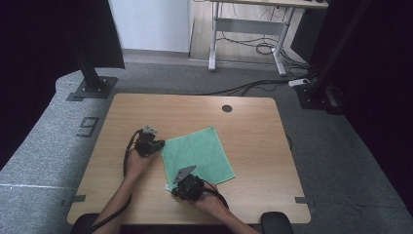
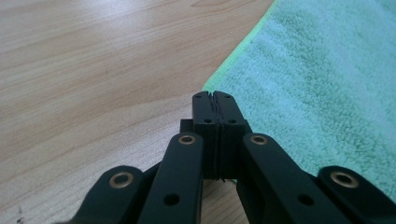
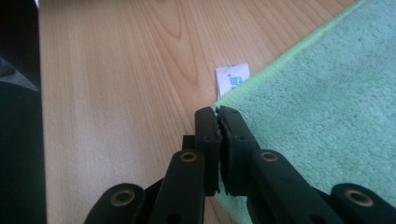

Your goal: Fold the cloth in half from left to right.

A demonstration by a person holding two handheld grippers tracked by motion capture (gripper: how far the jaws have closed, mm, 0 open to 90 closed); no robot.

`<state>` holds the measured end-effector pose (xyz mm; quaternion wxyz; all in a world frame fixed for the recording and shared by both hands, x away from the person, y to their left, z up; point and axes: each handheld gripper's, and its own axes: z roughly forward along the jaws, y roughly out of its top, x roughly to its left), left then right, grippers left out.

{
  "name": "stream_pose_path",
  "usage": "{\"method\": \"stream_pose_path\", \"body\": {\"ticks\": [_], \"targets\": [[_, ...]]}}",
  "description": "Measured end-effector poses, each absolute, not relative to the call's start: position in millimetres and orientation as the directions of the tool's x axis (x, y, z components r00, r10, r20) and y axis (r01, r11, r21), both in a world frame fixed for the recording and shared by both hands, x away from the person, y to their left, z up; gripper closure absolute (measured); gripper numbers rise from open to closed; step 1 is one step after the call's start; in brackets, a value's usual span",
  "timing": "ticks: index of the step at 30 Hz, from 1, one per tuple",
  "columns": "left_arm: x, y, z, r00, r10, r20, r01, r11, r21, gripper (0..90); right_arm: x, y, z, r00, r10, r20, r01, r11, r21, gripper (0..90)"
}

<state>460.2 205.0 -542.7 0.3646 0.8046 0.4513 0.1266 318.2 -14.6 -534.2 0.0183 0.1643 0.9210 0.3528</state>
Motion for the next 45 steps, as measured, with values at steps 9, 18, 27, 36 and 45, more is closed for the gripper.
{"method": "stream_pose_path", "body": {"ticks": [9, 18, 27, 36, 45], "targets": [[451, 223, -536, 0.507, 0.854, -0.114, 0.677, -0.313, 0.666, 88.3, 314, 6, -529, -0.958, 0.266, 0.108, 0.268, 0.693, 0.669, 85.9], [449, 224, -520, 0.504, 0.852, -0.142, 0.666, -0.278, 0.692, 88.3, 313, -1, -514, -0.957, 0.270, 0.107, 0.265, 0.661, 0.702, 86.2], [461, 207, -502, 0.528, 0.833, -0.163, 0.637, -0.262, 0.725, 88.3, 318, -28, -499, -0.946, 0.315, 0.077, 0.269, 0.630, 0.729, 86.2], [475, 174, -491, 0.564, 0.813, -0.146, 0.606, -0.287, 0.742, 88.2, 323, -63, -493, -0.919, 0.388, 0.067, 0.307, 0.599, 0.739, 86.2], [487, 143, -493, 0.597, 0.792, -0.126, 0.589, -0.325, 0.740, 88.1, 328, -101, -498, -0.885, 0.461, 0.068, 0.353, 0.568, 0.743, 86.2]]}}
